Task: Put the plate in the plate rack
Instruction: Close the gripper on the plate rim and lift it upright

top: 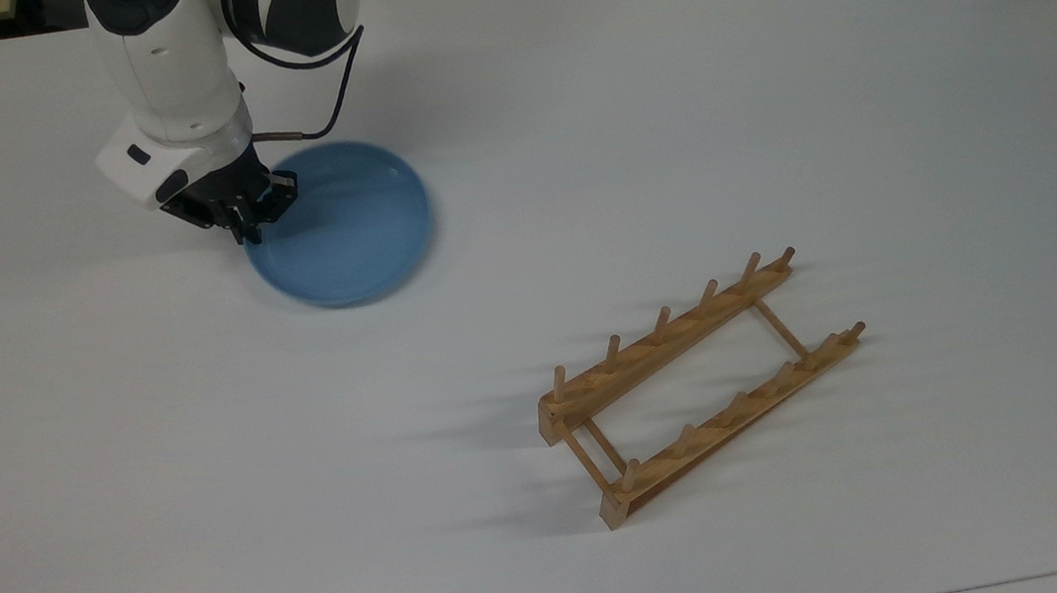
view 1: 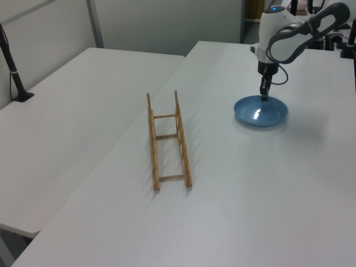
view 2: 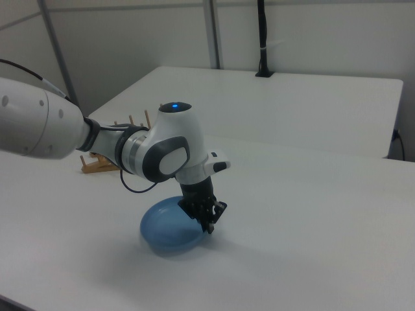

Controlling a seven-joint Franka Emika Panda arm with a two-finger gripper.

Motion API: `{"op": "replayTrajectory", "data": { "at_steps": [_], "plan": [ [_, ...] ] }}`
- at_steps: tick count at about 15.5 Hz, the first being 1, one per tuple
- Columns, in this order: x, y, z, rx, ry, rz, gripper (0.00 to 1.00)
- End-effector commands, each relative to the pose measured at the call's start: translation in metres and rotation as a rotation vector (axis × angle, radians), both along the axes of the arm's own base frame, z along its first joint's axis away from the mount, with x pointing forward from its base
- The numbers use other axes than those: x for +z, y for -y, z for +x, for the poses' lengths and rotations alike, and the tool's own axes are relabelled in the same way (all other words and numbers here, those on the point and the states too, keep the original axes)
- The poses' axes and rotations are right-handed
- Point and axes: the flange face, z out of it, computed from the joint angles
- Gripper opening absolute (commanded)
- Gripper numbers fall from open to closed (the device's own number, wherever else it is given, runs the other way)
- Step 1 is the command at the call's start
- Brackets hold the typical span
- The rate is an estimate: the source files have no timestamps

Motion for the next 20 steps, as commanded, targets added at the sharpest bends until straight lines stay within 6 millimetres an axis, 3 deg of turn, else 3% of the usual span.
{"op": "replayTrajectory", "data": {
  "at_steps": [1,5,11,15,17,20],
  "plan": [
    [0.007,-0.005,0.001,-0.018,0.025,0.0,0.0],
    [0.045,-0.017,0.006,0.0,0.075,0.003,0.0],
    [0.144,-0.037,0.017,-0.063,0.202,0.092,0.0],
    [0.205,-0.069,0.033,-0.17,0.325,0.12,0.0],
    [0.228,-0.083,0.04,-0.231,0.374,0.142,0.0],
    [0.253,-0.122,0.049,-0.285,0.433,0.18,0.0]
  ]
}}
